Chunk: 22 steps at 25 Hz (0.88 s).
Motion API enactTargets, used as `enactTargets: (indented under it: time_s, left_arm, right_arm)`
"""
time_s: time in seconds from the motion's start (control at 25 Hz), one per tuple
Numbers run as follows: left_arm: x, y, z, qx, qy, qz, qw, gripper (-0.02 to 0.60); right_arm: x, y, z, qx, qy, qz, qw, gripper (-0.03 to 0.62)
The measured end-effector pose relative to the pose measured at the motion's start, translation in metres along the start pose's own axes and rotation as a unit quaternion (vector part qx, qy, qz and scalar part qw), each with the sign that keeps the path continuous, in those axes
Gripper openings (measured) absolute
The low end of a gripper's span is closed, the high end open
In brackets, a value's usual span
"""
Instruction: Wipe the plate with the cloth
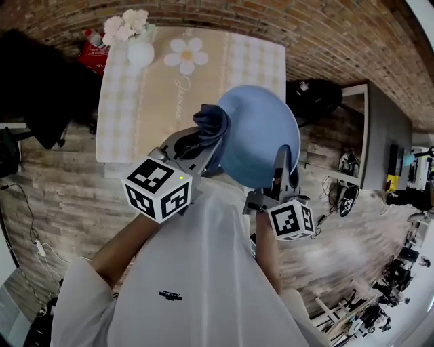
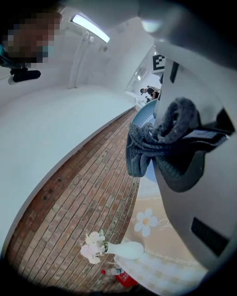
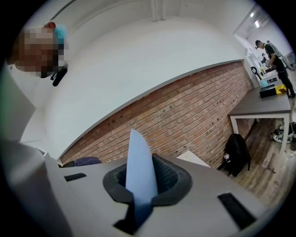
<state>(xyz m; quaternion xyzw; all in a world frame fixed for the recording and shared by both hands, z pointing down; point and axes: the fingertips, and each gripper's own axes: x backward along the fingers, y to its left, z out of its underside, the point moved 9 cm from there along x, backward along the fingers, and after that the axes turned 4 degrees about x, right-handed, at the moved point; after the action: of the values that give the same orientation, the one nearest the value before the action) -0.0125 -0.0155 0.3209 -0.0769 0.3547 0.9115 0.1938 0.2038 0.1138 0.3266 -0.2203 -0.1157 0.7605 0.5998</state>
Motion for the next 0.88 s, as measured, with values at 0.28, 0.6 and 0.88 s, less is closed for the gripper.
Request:
enactTargets:
  time_s: [0.28,0.6,0.88]
  left_arm:
    - [-0.017,0.007,-0.010,0.022,0.017,0.030,0.9991,0.061]
    - [-0.037,0.012,-0.016,0.088,0.028,0.101,0.9906,0.061]
    - [-0.059,0.012,-0.017,0.131,0.038,0.161,0.9776,0.061]
  right_arm:
    - [-0.036,0.015,0.000,-0.008,0.002,-0.004,1.000,0.058]
    - [-0.063,0.019,0.000,-0.035,-0.016,-0.002,0.999,0.058]
    - [-0.074,0.034,0.004,-0.038,-0.008,-0.022,0.999,0.058]
